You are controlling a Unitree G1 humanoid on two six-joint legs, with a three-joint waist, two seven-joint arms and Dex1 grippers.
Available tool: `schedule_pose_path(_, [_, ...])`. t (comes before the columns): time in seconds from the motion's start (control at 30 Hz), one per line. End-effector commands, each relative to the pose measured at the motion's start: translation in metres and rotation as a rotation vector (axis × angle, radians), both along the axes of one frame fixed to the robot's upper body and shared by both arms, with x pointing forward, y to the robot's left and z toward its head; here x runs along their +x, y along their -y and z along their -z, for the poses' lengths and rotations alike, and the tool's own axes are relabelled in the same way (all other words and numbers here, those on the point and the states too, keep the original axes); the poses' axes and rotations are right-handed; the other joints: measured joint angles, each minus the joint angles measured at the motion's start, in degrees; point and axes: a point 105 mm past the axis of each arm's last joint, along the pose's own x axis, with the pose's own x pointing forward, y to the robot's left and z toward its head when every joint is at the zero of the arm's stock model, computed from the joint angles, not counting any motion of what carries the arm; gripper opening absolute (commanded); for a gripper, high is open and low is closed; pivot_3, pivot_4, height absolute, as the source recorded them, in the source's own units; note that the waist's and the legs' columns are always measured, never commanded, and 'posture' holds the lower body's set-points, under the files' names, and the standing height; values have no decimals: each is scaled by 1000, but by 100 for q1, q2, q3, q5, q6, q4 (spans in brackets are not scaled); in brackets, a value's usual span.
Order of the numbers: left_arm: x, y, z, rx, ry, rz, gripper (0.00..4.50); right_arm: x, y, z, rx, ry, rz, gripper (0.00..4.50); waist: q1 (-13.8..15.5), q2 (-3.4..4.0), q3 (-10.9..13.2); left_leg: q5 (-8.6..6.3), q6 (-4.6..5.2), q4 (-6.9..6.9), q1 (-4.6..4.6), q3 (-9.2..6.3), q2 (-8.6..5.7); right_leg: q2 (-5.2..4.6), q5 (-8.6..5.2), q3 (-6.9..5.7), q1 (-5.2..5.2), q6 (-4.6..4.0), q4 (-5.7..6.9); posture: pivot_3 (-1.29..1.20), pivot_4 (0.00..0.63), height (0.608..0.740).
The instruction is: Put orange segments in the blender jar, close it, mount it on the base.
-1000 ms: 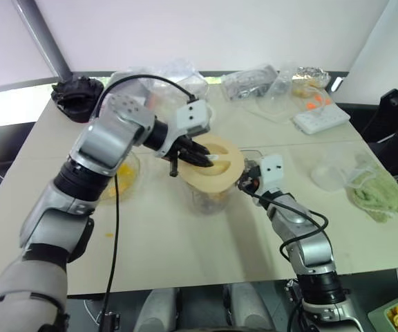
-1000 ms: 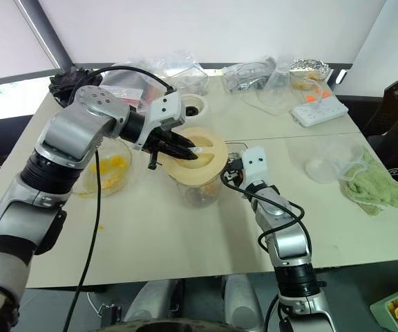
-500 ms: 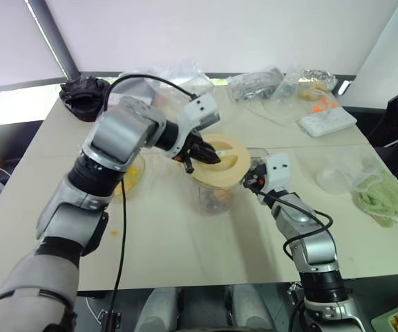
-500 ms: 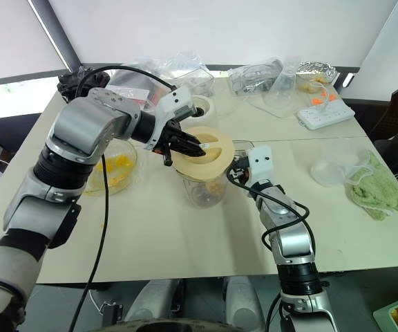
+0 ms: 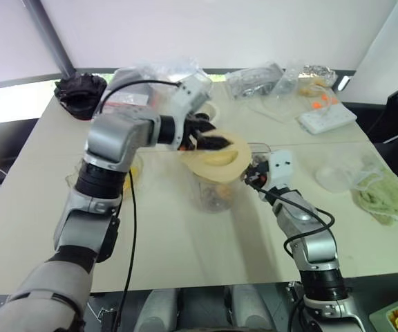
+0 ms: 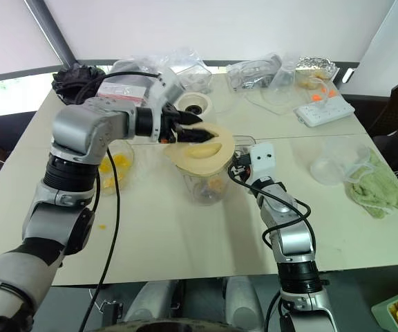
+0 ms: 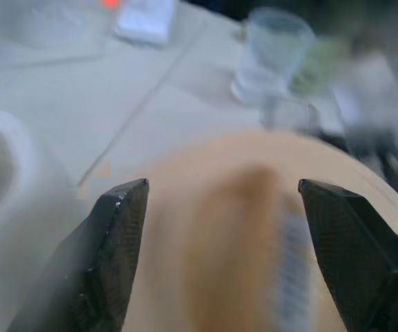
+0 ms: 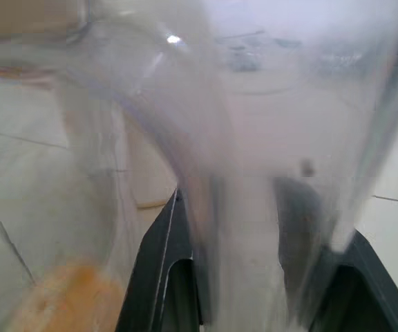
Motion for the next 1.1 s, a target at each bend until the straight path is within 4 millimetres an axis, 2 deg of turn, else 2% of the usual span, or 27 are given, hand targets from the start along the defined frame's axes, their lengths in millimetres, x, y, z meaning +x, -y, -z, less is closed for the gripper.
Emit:
schedule_pose_path(0.03, [-2,2,-46,-162,97,12,3709,-2,-1,-21,6,91,-8,959,-1,-7,6,0,0,-6,0,0,1,1,0,0,-3,0,0,0,150,740])
schedule_pose_path(0.17, [-2,-8,-83,-371,120,-28,3709,-4,-3,-19,9,81,-17,959,-7,-12,8,3,-6,-36,2,2,0,0,0,1,-10,-1,-9,0,150,740])
schedule_pose_path(0.27, [-3,-25,-83,-375,173,-67,3709,-3,-2,-21,17,82,-17,959,-31,-10,8,4,-6,-55,10,12,-1,1,0,6,-15,-1,-11,0,150,740])
schedule_pose_path(0.4, [-4,-64,-58,-314,207,-172,3709,-2,7,-34,28,105,-3,959,-44,-8,10,6,-11,-64,12,15,2,5,3,10,-24,-8,-4,0,150,740])
schedule_pose_path(0.57, [-30,-109,-13,-214,215,-278,3709,-2,17,-56,46,141,18,959,-16,-13,15,9,-15,-65,-6,19,7,1,7,17,-43,-13,-5,0,150,740])
schedule_pose_path(0.63, [-48,-123,14,-178,183,-321,3709,-2,24,-72,54,168,35,959,-5,-13,15,14,-25,-62,-36,18,8,-1,11,17,-73,-17,-5,0,150,740])
schedule_pose_path(0.7, [-62,-125,32,-162,156,-337,3709,-1,31,-86,57,185,47,959,6,-13,16,25,-43,-62,-70,19,8,-5,17,18,-110,-23,-3,0,150,740])
schedule_pose_path(0.83, [-74,-121,61,-186,100,-409,3709,2,47,-111,69,203,62,959,102,-23,20,33,-56,-50,-78,7,7,-5,19,6,-103,-37,-8,0,150,740])
schedule_pose_path(0.93, [-84,-115,83,-149,97,-437,3709,9,63,-144,73,230,91,959,55,-22,21,36,-57,-45,-74,16,11,-2,16,7,-100,-63,-14,0,150,740])
schedule_pose_path(0.97, [-87,-112,89,-135,105,-442,3709,14,68,-161,64,249,93,959,41,-22,21,36,-57,-45,-74,17,11,-2,16,8,-100,-63,-15,0,150,740])
schedule_pose_path(1.1, [-90,-99,98,-139,123,-460,3709,35,77,-211,71,294,93,959,17,-20,24,37,-55,-42,-75,27,12,1,18,9,-102,-68,-15,0,150,740])
